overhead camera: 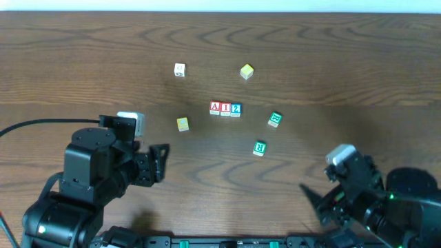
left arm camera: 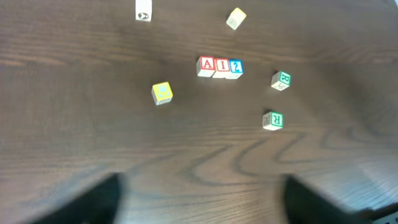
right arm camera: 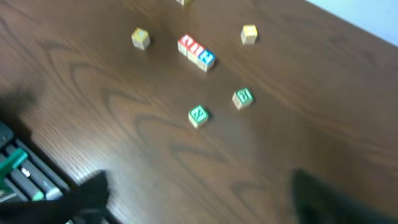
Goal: Spell out Ai2
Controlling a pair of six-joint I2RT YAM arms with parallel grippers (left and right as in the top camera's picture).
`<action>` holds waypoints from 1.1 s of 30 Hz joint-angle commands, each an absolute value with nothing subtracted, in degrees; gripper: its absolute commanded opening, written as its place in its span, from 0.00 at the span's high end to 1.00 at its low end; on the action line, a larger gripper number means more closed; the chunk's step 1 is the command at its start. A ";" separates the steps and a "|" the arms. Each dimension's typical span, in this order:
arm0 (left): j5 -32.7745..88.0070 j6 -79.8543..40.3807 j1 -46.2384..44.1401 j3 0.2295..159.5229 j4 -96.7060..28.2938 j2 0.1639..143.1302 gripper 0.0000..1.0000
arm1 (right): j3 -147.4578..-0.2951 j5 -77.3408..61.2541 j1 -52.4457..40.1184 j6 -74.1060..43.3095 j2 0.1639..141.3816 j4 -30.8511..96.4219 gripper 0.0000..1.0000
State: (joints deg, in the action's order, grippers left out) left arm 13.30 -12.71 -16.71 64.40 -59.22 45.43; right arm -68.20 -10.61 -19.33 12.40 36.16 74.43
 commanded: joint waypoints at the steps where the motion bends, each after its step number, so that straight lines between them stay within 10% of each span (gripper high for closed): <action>1: 13.37 -14.37 -16.69 64.36 -61.06 45.28 0.05 | -67.75 -9.85 -19.16 12.03 34.89 75.72 0.01; 19: 10.39 -13.19 -16.73 64.34 -63.70 43.20 0.05 | -67.75 -9.85 -19.16 12.01 34.92 76.99 0.01; 33: 5.56 2.37 0.16 45.23 -48.75 18.35 0.05 | -67.75 -9.85 -19.16 12.01 34.92 76.99 0.01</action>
State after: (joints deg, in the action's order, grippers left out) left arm 6.57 -4.47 -1.58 50.83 -50.48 21.54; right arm -67.81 -10.22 -19.33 12.38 35.11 76.93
